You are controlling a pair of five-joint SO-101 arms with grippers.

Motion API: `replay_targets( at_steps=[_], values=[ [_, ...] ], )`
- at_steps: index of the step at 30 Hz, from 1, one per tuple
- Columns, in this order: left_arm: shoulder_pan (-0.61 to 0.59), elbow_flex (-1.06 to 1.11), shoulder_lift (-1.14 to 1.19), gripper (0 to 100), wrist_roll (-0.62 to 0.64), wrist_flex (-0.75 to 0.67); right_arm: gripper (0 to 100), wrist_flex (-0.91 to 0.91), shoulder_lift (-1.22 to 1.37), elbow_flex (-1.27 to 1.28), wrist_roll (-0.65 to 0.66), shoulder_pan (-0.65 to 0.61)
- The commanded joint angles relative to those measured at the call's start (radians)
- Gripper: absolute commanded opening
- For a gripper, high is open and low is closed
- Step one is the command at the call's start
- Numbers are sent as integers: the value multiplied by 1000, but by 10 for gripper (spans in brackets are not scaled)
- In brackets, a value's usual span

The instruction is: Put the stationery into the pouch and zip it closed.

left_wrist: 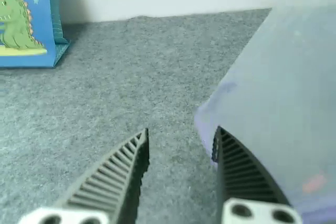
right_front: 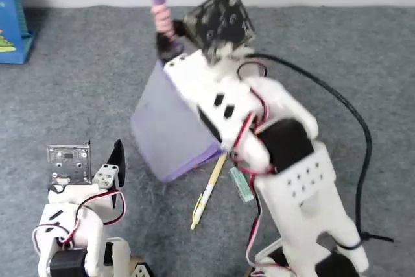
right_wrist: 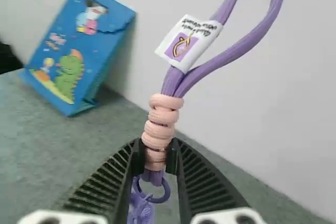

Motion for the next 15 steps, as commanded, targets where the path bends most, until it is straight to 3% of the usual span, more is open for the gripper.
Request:
replay_targets(
  at_steps=[1,6,15],
  values=[
    [-3,-59,3,196,6,14,8,-59,25,-54,11,88],
    [-3,-68,3,196,9,8,8,-61,45,-54,9,102],
    [-2,-160,5,196,9,14,8,242,-85,-49,3,-128]
  ],
)
